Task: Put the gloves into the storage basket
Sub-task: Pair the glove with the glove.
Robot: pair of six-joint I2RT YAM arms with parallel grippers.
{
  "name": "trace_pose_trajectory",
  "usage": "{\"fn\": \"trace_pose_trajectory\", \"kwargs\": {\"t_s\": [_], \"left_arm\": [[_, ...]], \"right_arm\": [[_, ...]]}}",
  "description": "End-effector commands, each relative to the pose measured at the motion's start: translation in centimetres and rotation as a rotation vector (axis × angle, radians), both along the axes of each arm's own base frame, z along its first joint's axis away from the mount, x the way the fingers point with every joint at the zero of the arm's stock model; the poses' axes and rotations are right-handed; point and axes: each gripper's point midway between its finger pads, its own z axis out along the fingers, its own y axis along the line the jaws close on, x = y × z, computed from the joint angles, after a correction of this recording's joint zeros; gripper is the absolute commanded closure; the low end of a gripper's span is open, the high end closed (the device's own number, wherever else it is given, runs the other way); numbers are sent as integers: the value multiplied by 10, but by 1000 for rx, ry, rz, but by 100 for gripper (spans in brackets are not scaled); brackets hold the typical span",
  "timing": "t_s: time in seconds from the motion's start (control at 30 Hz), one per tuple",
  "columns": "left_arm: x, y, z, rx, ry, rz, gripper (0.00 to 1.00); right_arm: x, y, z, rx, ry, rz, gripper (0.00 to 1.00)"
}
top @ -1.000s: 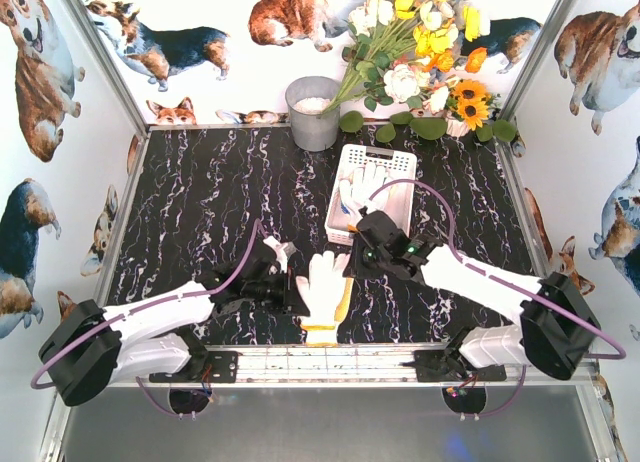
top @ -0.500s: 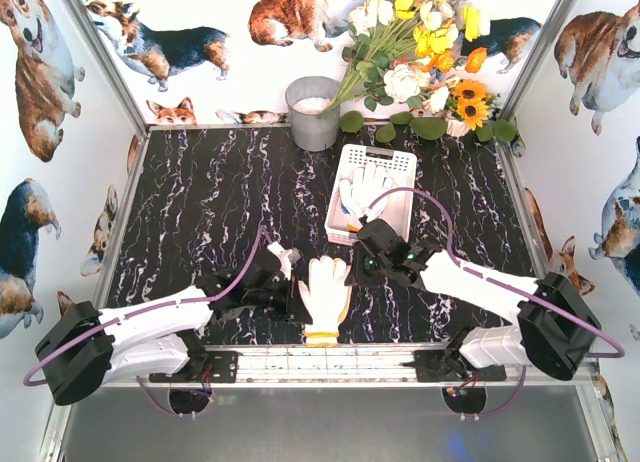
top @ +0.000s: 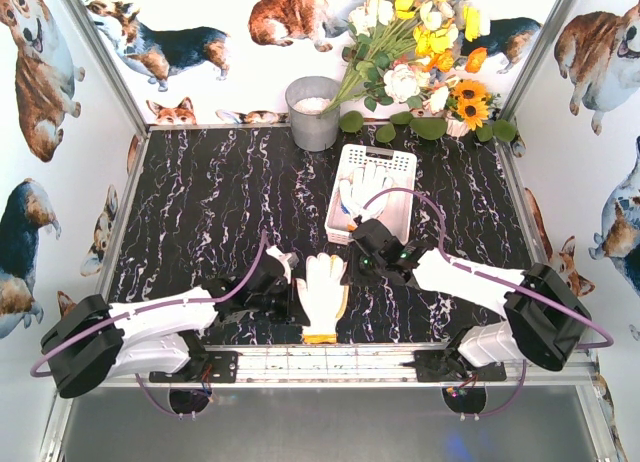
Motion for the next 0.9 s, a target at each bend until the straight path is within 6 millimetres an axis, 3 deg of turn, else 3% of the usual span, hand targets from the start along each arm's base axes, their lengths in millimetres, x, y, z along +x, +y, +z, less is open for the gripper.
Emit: {"fn": "trace_pose_trajectory", "kwargs": {"t_s": [0.0, 0.43, 0.87], "left_arm": [[3, -2, -6, 5, -10, 9, 99], [12, 0, -21, 56, -26, 38, 100], [27, 4, -13, 62, -91, 106, 100]], "right_arm": [[21, 12, 12, 40, -94, -4, 100], [27, 17, 13, 32, -114, 15, 100], [35, 22, 32, 61, -173, 24, 100]]}}
